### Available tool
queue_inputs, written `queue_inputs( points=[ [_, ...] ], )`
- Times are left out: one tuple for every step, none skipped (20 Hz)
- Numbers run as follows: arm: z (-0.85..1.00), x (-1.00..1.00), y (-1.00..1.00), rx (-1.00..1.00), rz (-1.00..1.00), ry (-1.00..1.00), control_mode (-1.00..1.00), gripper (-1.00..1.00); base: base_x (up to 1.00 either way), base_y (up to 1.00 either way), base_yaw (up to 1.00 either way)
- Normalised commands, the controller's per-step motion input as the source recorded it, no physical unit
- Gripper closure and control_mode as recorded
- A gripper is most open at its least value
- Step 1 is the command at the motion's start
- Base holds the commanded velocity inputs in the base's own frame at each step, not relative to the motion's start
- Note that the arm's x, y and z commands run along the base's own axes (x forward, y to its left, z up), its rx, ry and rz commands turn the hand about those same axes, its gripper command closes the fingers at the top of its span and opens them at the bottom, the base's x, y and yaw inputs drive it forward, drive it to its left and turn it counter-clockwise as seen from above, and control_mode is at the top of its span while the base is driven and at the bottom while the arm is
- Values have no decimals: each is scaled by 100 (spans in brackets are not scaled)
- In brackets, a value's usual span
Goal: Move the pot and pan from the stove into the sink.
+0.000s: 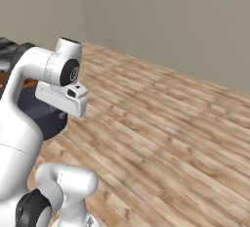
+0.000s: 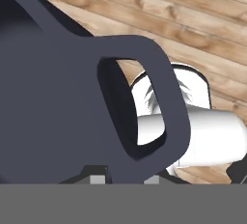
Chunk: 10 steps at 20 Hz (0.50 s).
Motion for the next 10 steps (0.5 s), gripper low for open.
queue_inputs(
  points=[
    [0,0,0,0,0,0,100,100,-11,0,49],
    [0,0,0,0,0,0,100,100,-11,0,49],
    [0,0,0,0,0,0,100,100,-11,0,50],
    [0,0,0,0,0,0,100,100,-11,0,49],
    [0,0,0,0,0,0,100,100,-11,0,49],
    [0,0,0,0,0,0,100,100,-11,0,49],
    [0,0,0,0,0,0,100,100,-11,0,49],
    [0,0,0,0,0,0,100,100,-11,0,49],
    [0,0,0,0,0,0,100,100,-11,0,49],
    [0,0,0,0,0,0,100,100,-11,0,49]
  ],
)
